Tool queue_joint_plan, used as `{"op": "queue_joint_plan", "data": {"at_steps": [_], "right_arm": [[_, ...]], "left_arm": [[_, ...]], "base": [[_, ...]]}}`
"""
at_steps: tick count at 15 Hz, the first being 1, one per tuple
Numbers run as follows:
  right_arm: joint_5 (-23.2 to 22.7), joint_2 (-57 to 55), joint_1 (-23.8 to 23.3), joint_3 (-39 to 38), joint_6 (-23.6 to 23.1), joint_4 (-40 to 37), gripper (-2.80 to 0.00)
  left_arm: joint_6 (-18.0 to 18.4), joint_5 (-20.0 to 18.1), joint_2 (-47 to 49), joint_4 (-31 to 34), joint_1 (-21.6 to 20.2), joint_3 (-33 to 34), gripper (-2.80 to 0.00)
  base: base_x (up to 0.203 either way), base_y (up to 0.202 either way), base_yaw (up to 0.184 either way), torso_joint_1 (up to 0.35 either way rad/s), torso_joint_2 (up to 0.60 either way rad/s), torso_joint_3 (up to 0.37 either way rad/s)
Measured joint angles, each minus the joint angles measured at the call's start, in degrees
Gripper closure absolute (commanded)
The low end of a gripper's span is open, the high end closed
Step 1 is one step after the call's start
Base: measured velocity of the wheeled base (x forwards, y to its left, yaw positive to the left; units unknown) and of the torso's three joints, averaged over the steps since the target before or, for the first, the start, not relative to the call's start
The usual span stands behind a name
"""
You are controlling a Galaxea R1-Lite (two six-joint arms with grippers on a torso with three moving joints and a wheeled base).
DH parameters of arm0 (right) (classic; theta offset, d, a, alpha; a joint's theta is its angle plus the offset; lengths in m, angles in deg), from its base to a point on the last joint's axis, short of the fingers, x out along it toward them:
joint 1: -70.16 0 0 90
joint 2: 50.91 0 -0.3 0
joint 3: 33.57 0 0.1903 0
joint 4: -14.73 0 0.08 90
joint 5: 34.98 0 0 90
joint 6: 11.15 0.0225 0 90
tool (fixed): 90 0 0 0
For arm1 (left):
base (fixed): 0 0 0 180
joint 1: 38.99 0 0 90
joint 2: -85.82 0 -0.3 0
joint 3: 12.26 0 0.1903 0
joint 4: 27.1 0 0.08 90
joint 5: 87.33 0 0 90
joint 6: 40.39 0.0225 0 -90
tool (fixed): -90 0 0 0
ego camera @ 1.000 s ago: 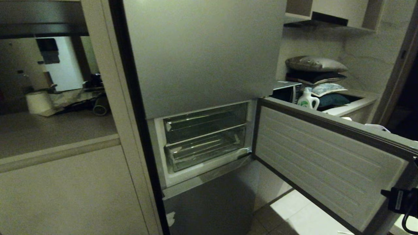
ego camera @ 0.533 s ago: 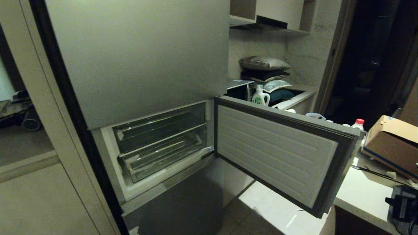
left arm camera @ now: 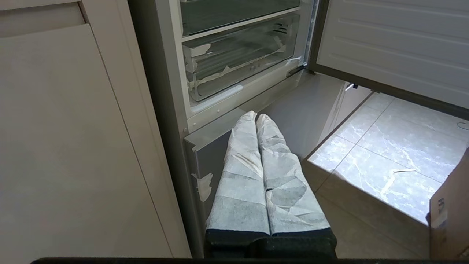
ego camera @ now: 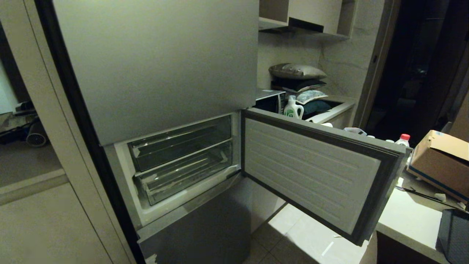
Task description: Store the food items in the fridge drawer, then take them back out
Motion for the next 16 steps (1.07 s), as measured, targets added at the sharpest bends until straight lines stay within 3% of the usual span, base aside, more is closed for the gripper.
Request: {"op": "queue_joint_plan", "data": {"at_steps": [3,9,16], "right_arm": [[-4.96,-5.99,-0.81,5.78,0.62,1.32,0.0],[-27.79,-13.66,-3.85,9.61,0.77,5.58,0.0],[-36.77,-20.6,-4.28,13.35,2.23,10.5,0.0]], "left_arm": [[0.0,0.0,0.0,0.0,0.04,-0.01,0.0],[0.0,0.0,0.0,0.0,-0.01,-0.01,0.0],[0.0,0.0,0.0,0.0,0.04,-0.01,0.0]], "base": [[0.0,0.0,0.0,0.0,0.0,0.0],[0.0,0.0,0.0,0.0,0.0,0.0],[0.0,0.0,0.0,0.0,0.0,0.0]]}}
